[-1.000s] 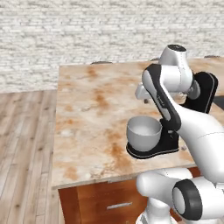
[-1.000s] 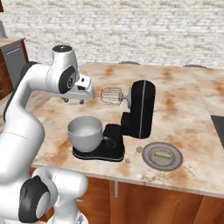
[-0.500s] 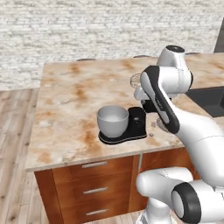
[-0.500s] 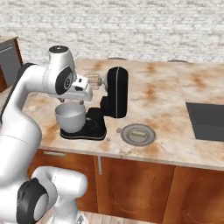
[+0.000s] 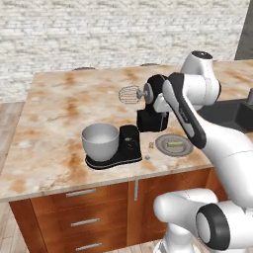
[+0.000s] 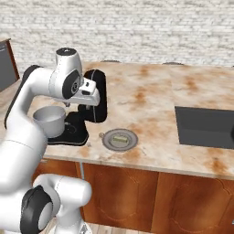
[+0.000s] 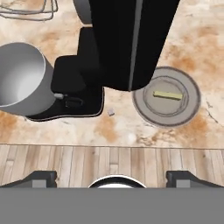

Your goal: Add butter and sugar cubes to the stand mixer bowl and then turn on the stand mixer to begin making frosting.

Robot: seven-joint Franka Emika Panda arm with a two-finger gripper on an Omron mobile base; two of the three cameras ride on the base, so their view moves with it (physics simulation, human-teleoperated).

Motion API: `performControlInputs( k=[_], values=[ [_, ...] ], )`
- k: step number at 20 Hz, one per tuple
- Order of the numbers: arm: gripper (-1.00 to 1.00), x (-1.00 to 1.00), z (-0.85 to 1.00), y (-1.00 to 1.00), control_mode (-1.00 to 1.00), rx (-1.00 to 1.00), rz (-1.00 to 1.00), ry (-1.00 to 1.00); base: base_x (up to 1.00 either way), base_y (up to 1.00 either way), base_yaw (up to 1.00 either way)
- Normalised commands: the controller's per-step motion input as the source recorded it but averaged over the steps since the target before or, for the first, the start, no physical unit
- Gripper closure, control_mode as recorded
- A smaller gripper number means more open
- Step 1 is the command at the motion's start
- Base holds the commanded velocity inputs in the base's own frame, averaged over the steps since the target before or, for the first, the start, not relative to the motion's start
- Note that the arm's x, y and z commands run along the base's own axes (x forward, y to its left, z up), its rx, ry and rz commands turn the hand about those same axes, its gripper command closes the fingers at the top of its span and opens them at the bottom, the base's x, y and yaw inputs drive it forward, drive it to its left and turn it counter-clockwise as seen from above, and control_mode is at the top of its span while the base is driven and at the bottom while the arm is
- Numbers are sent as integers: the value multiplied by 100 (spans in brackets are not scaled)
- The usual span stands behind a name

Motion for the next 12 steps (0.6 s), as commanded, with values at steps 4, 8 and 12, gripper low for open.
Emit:
performControlInputs(
  k=[4,8,12],
  values=[
    [-100,46,0,-5,-100,4,0,4,0,0,0],
    [-100,33,0,-23,-100,7,0,2,0,0,0],
    [-100,0,-1,-45,-100,15,0,0,0,0,0]
  ],
)
